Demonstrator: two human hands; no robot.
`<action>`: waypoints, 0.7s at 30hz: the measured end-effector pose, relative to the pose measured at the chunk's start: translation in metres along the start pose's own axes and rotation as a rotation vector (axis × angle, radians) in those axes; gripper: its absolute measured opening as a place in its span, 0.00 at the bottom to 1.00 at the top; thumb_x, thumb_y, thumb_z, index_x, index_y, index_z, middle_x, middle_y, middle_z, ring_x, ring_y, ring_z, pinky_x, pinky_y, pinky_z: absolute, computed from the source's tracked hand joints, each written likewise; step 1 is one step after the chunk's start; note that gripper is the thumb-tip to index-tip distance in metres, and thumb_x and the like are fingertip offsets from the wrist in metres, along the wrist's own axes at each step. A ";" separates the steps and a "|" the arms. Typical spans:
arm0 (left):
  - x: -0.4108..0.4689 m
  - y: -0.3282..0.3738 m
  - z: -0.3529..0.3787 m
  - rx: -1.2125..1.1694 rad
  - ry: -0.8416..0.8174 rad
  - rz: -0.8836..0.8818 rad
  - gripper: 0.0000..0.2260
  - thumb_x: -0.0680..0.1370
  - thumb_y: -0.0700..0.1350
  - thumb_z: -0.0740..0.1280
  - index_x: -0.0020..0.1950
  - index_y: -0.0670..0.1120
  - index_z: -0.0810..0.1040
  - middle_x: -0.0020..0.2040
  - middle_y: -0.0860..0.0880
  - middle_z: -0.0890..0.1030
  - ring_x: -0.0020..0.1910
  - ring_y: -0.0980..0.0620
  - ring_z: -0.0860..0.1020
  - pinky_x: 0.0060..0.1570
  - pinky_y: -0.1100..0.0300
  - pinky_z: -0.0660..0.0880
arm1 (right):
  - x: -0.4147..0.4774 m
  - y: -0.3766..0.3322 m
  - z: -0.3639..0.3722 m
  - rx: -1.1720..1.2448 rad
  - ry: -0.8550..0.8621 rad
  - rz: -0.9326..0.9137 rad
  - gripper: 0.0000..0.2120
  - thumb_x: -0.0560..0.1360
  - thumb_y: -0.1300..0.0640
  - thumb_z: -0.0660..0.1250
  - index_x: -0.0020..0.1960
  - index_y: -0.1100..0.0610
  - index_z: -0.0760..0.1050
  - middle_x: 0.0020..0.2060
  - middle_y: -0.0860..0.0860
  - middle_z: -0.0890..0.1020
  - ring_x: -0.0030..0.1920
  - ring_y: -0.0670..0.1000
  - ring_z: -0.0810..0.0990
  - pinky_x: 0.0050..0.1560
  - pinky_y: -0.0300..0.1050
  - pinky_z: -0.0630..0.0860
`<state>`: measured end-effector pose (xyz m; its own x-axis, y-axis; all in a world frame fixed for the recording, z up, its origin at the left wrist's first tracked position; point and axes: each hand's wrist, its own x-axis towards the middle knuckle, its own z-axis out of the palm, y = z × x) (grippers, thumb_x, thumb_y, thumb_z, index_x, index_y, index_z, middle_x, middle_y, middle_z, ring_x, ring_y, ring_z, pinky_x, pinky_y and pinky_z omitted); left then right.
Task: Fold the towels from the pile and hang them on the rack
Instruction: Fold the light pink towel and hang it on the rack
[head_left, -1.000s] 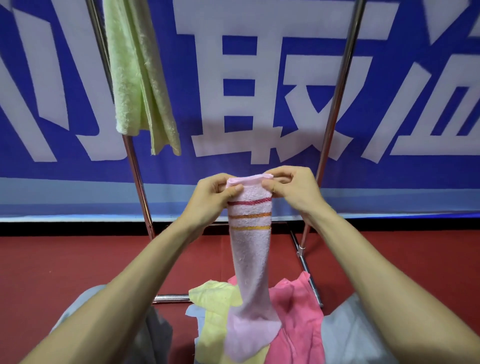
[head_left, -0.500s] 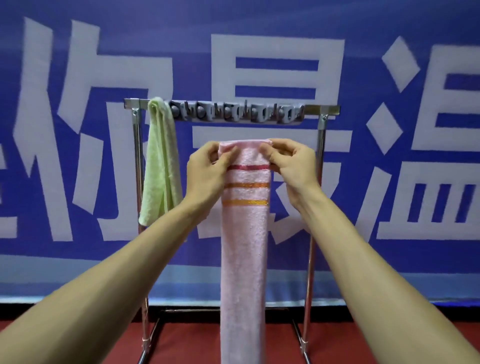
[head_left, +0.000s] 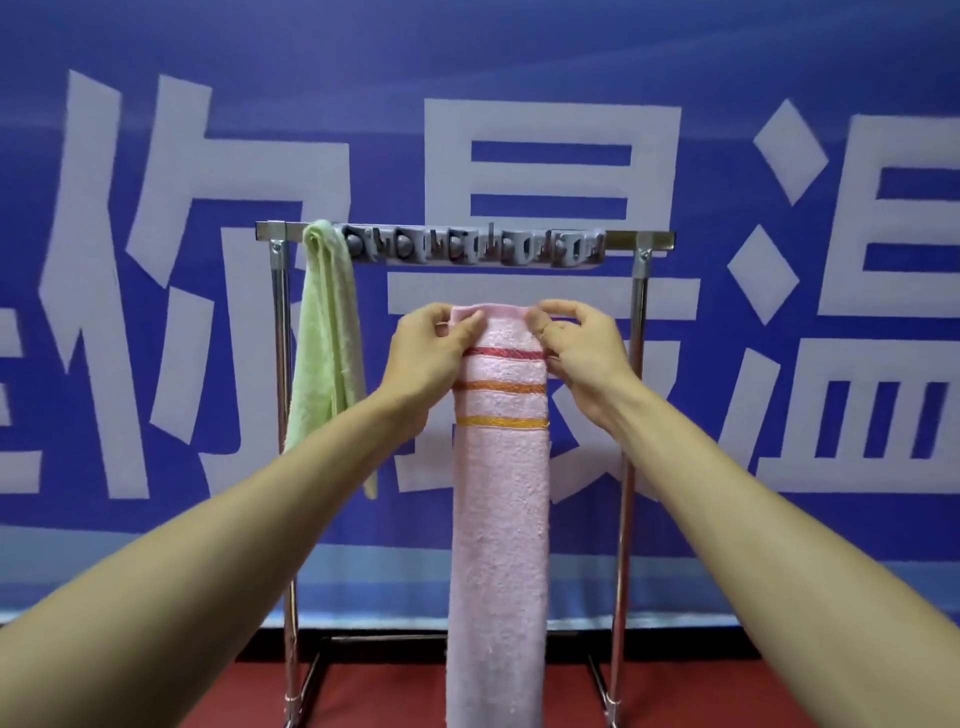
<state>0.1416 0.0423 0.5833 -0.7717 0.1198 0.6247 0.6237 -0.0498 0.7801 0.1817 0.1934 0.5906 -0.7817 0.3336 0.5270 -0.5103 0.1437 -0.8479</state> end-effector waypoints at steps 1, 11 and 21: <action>-0.002 -0.003 0.002 -0.002 -0.009 -0.010 0.05 0.77 0.48 0.68 0.48 0.47 0.79 0.42 0.49 0.83 0.41 0.52 0.81 0.40 0.54 0.80 | -0.002 0.005 -0.001 0.053 -0.009 0.056 0.22 0.73 0.51 0.70 0.63 0.61 0.72 0.51 0.58 0.82 0.45 0.52 0.82 0.40 0.44 0.79; -0.014 -0.053 0.009 -0.031 0.065 -0.235 0.10 0.77 0.48 0.67 0.52 0.42 0.77 0.46 0.44 0.82 0.43 0.47 0.82 0.38 0.53 0.81 | -0.041 0.086 -0.009 0.120 -0.265 0.307 0.26 0.74 0.36 0.56 0.52 0.56 0.80 0.44 0.52 0.86 0.46 0.50 0.84 0.49 0.47 0.80; -0.042 -0.139 -0.018 -0.301 0.313 -0.659 0.07 0.76 0.38 0.67 0.38 0.41 0.74 0.36 0.44 0.76 0.29 0.51 0.74 0.30 0.61 0.70 | -0.085 0.179 -0.008 -0.092 -0.396 0.317 0.07 0.74 0.63 0.69 0.51 0.62 0.79 0.42 0.55 0.83 0.42 0.48 0.80 0.46 0.45 0.80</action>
<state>0.0851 0.0261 0.4488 -0.9976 -0.0650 -0.0240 -0.0007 -0.3371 0.9415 0.1598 0.1980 0.3939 -0.9778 -0.0017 0.2096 -0.2065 0.1799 -0.9618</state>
